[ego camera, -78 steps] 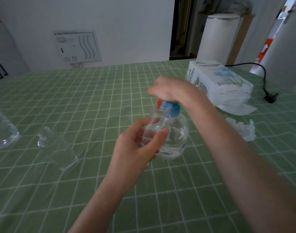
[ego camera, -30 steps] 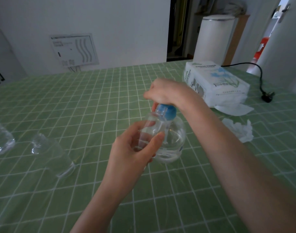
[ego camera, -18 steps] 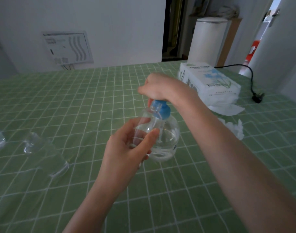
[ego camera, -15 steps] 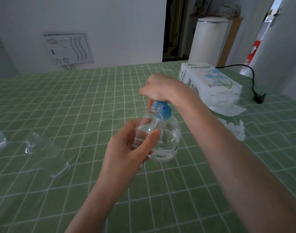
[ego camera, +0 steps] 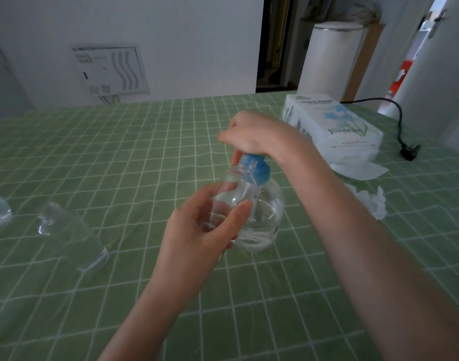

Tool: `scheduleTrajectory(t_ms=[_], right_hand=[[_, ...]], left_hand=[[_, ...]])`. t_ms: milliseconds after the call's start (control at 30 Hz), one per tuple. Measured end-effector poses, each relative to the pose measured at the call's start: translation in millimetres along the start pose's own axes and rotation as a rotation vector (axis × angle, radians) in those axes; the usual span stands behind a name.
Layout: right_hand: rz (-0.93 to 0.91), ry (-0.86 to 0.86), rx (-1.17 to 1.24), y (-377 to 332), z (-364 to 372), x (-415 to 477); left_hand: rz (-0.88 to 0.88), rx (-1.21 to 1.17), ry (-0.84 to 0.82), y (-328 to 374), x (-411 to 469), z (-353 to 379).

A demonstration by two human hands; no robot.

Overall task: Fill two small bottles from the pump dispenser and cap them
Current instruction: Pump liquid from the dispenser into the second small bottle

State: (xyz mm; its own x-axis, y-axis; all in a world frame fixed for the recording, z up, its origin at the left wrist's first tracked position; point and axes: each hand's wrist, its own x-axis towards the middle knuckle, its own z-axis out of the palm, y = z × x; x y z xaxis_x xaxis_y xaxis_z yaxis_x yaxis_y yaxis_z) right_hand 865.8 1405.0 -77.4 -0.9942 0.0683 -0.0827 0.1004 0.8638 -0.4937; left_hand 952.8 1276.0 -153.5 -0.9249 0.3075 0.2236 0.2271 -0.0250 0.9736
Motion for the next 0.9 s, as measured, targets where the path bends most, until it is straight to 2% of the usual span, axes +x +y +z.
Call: scheduleTrajectory(t_ms=[500, 800, 900], right_hand=[[0.010, -0.017, -0.022, 3, 8, 0], [-0.010, 0.079, 0.016, -2, 0, -1], [-0.012, 0.063, 0.052, -1, 1, -1]], left_hand=[[0.005, 0.017, -0.005, -4, -1, -1], [0.020, -0.004, 0.017, -2, 1, -1], [0.030, -0.011, 0.011, -1, 1, 0]])
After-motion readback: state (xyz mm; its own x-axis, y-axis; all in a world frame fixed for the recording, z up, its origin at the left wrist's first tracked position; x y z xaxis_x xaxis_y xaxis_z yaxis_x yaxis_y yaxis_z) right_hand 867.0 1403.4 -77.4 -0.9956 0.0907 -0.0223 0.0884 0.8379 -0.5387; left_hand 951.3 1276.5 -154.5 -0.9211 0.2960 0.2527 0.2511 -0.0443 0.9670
